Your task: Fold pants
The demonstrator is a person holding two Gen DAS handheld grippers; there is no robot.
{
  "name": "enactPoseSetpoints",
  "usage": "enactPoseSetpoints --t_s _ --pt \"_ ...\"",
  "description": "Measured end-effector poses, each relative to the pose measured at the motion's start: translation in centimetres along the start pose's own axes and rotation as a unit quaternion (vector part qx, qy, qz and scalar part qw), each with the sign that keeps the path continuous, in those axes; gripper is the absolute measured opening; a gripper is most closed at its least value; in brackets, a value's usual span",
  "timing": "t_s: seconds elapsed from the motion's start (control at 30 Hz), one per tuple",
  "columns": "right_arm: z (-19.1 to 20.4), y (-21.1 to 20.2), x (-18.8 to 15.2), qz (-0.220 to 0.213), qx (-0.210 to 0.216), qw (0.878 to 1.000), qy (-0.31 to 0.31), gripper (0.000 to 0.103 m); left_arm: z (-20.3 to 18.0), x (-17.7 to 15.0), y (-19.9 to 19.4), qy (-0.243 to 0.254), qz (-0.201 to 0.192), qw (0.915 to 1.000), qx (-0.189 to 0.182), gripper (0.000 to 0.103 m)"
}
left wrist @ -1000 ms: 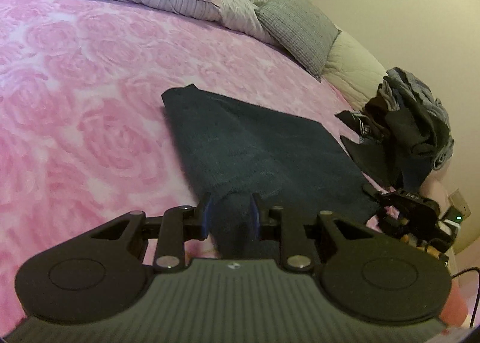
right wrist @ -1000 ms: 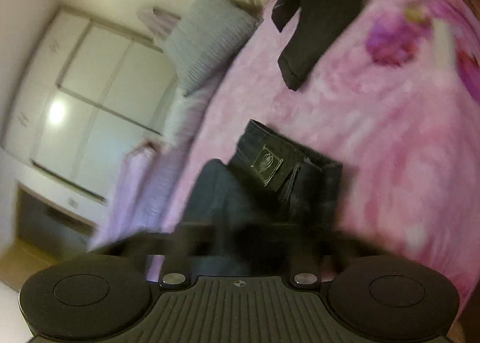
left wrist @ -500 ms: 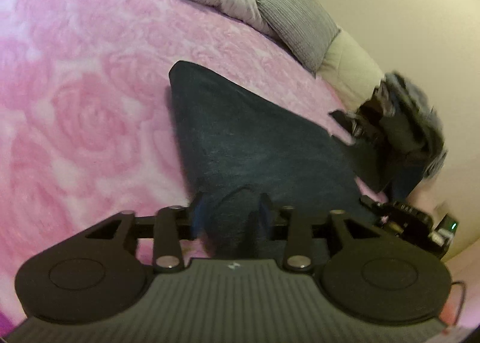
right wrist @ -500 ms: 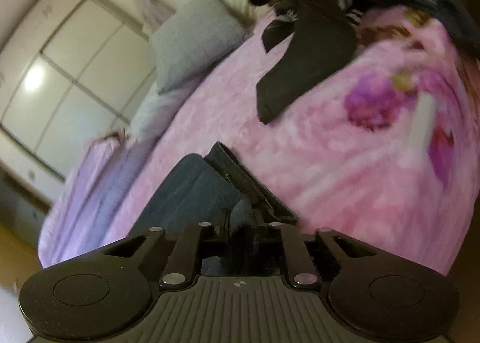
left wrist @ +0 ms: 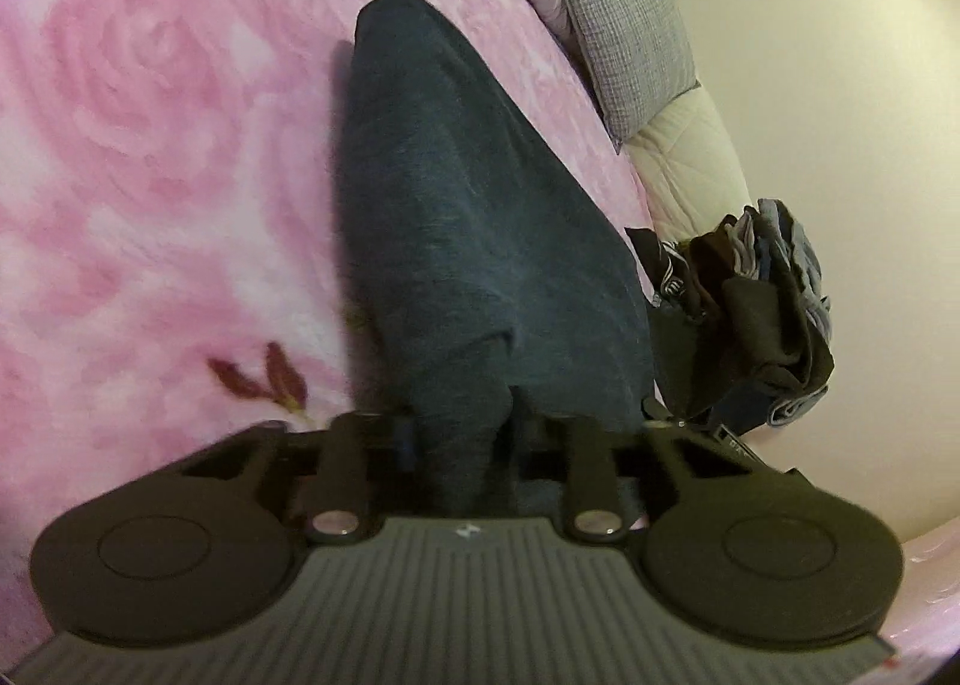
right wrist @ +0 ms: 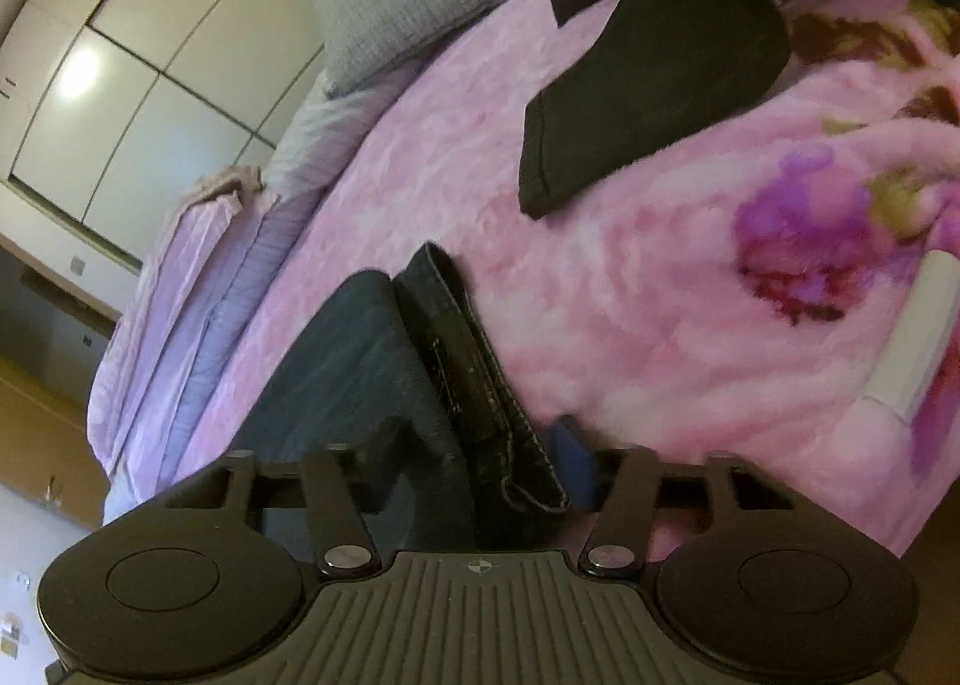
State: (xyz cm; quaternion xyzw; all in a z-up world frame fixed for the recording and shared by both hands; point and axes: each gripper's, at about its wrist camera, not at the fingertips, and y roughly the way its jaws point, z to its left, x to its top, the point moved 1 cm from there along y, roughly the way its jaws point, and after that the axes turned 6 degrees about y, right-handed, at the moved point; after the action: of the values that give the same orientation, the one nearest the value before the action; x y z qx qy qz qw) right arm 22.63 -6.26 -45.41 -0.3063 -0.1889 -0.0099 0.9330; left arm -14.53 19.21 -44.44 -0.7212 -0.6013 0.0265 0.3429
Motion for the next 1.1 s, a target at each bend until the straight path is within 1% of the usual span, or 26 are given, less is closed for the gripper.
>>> enactPoseSetpoints --t_s 0.03,0.1,0.2,0.3,0.4,0.47,0.5,0.53,0.57,0.6,0.67,0.7,0.77,0.8,0.87,0.9,0.93,1.03,1.07,1.1 --pt "0.0 0.0 -0.1 0.01 0.003 1.0 0.005 0.031 -0.2 0.1 -0.3 0.007 -0.006 1.0 -0.001 0.013" --pt "0.2 -0.6 -0.6 0.02 0.001 0.999 0.03 0.025 -0.7 0.5 -1.6 0.02 -0.022 0.9995 -0.005 0.011" --pt "1.9 -1.2 -1.6 0.029 -0.009 0.999 0.041 0.021 -0.9 1.3 -4.3 0.038 -0.04 0.9984 -0.001 0.01" --pt "3.6 -2.7 -4.7 0.055 0.001 0.998 0.044 0.019 -0.4 1.5 -8.5 0.055 -0.055 0.9968 0.019 0.01" --pt "4.6 -3.6 -9.1 0.093 0.014 0.994 0.056 0.019 0.6 0.5 -13.3 0.062 -0.062 0.9951 0.046 0.009" --pt "5.2 -4.1 -11.9 0.103 0.027 0.993 0.043 0.019 1.1 -0.5 -15.6 0.079 -0.057 0.9929 0.069 0.01" --pt "5.5 -4.1 -12.9 0.103 0.025 0.994 0.026 0.022 1.4 -1.2 -16.2 0.091 -0.045 0.9912 0.085 0.012" --pt "5.8 -4.1 -13.6 0.097 0.014 0.995 0.003 0.024 1.6 -1.7 -16.1 0.094 -0.034 0.9908 0.092 0.014" --pt "6.2 -4.2 -13.9 0.086 -0.004 0.996 -0.024 0.032 2.1 -2.1 -16.0 0.094 -0.021 0.9902 0.102 0.018" --pt "6.6 -4.3 -13.8 0.077 -0.019 0.996 -0.047 0.037 2.4 -2.2 -15.8 0.096 -0.012 0.9881 0.119 0.02" --pt "7.7 -5.0 -13.0 0.042 -0.035 0.995 -0.079 0.038 2.8 -1.8 -16.3 0.116 -0.017 0.984 0.134 0.021" --pt "8.4 -5.3 -12.4 0.023 -0.034 0.994 -0.098 0.038 2.9 -1.4 -16.6 0.119 -0.024 0.9835 0.134 0.023" --pt "9.5 -5.6 -11.4 0.003 -0.022 0.991 -0.13 0.038 3.2 -0.4 -17.2 0.126 -0.039 0.9813 0.14 0.029" --pt "9.8 -5.3 -10.9 0.0 -0.01 0.991 -0.136 0.038 3.3 0.2 -17.3 0.131 -0.05 0.9799 0.142 0.034" --pt "10.3 -3.9 -10.0 0.007 0.009 0.99 -0.142 0.038 4.1 2.1 -16.8 0.123 -0.066 0.9801 0.142 0.035" --pt "10.4 -3.0 -9.6 0.012 0.014 0.99 -0.142 0.038 4.6 3.0 -16.4 0.114 -0.073 0.9814 0.136 0.035" --pt "10.4 -2.3 -9.4 0.018 0.017 0.989 -0.143 0.038 5.1 3.9 -15.8 0.108 -0.076 0.9831 0.127 0.036" --pt "10.5 0.9 -8.7 0.04 0.034 0.991 -0.124 0.038 6.1 6.0 -13.3 0.089 -0.076 0.9858 0.12 0.039" --pt "10.4 2.0 -8.6 0.05 0.03 0.992 -0.116 0.037 6.3 6.4 -12.7 0.084 -0.074 0.9866 0.119 0.039" --pt "10.4 2.8 -8.6 0.056 0.028 0.992 -0.113 0.011 6.5 6.7 -12.2 0.079 -0.073 0.9873 0.117 0.039"
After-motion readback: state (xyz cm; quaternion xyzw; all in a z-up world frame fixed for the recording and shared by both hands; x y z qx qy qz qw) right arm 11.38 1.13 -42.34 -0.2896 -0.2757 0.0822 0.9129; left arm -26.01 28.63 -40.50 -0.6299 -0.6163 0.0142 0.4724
